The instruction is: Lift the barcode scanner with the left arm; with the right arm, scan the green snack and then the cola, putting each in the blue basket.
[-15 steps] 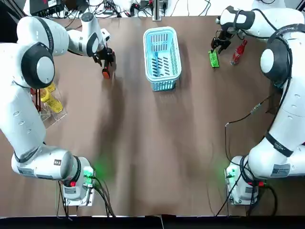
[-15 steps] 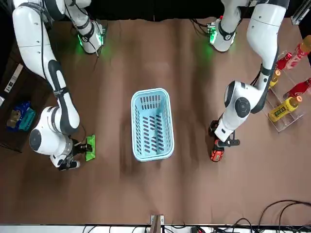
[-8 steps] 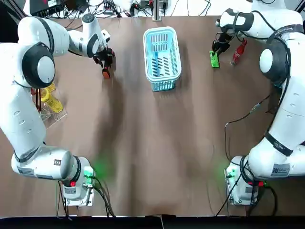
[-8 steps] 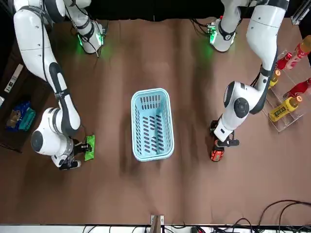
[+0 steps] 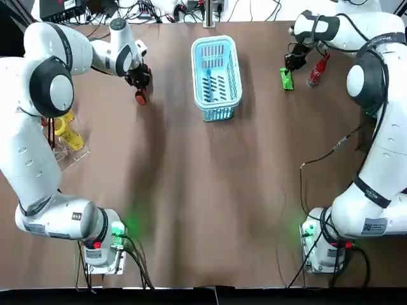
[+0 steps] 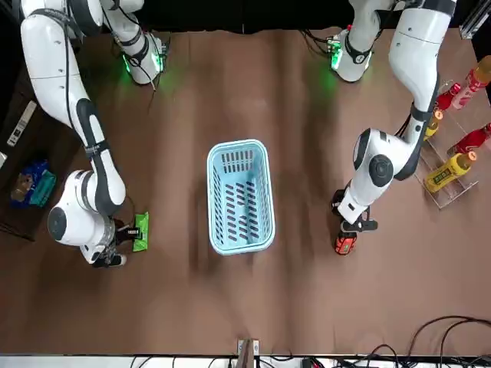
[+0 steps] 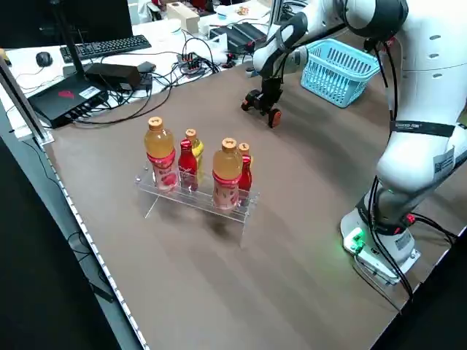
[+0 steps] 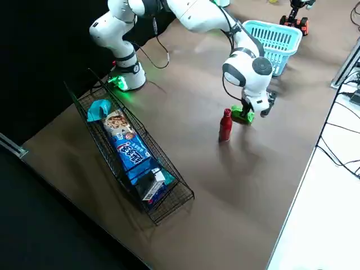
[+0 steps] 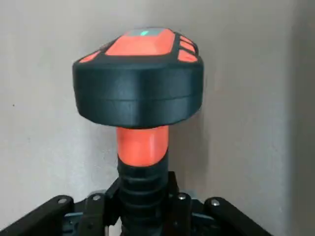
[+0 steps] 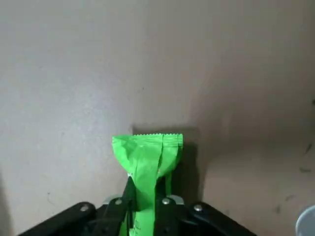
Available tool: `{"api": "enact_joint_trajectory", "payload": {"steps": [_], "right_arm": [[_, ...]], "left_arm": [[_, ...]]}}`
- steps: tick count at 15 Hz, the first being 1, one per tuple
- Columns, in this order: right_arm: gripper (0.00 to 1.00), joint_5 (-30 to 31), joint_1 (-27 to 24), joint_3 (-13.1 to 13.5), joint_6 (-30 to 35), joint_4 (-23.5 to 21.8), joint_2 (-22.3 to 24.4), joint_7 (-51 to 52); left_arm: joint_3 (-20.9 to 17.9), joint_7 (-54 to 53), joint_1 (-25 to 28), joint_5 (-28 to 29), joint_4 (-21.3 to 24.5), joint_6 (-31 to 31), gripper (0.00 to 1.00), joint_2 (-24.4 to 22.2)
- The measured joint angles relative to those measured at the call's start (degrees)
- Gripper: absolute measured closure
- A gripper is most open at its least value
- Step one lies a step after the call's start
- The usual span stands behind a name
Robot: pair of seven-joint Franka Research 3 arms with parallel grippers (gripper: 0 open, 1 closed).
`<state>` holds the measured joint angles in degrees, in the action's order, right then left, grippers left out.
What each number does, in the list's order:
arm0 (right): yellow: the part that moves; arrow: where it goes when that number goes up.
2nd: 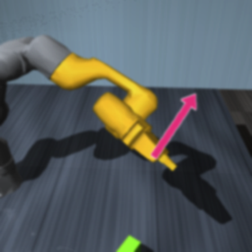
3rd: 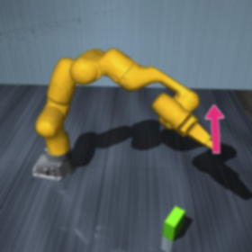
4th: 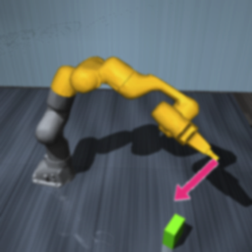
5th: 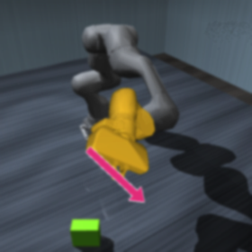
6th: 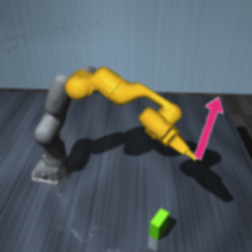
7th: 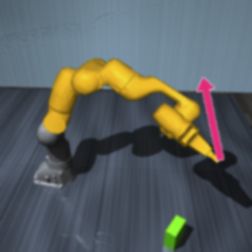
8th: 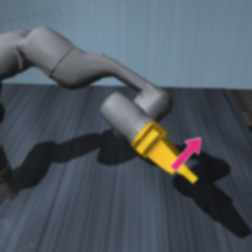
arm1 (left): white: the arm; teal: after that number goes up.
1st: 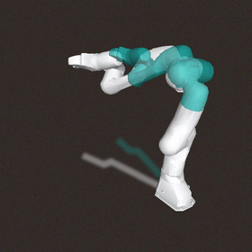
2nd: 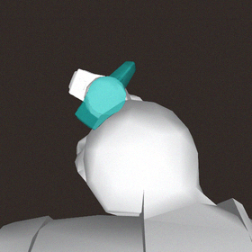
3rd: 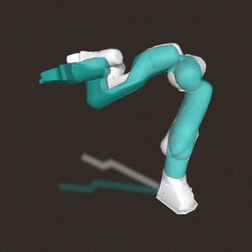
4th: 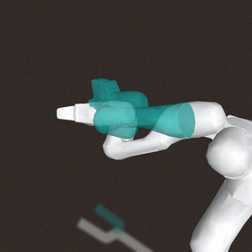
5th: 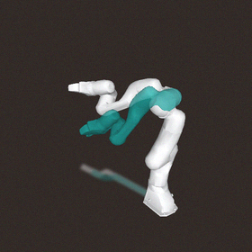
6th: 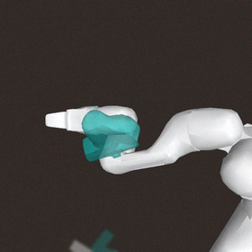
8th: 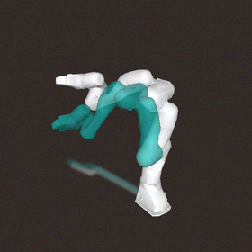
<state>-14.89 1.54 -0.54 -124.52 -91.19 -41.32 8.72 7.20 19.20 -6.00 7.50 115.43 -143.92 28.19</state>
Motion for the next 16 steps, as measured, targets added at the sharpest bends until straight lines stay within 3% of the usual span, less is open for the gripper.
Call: {"api": "enact_joint_trajectory", "payload": {"steps": [6,9,13,16], "right_arm": [[0.85,-0.3,0.5,-1.7,16.5,7.8,2.3,-12.1],[0.85,-6.8,0.5,-5.1,20.1,11.6,4.3,-19.5],[0.85,-19.1,1.2,-6.6,20.4,14.3,5.6,-27.4],[0.85,-24.1,1.3,-9.5,20.6,14.9,6.8,-33.9]], "left_arm": [[0.1,0.0,0.0,0.0,-1.0,0.2,0.65,-1.4],[0.2,0.2,0.1,-0.1,-1.4,3.0,0.65,-4.4],[1.7,0.9,0.3,-7.9,-4.7,13.8,0.65,-9.2],[3.0,1.0,0.3,-15.7,-12.5,27.4,0.65,-11.0]]}}
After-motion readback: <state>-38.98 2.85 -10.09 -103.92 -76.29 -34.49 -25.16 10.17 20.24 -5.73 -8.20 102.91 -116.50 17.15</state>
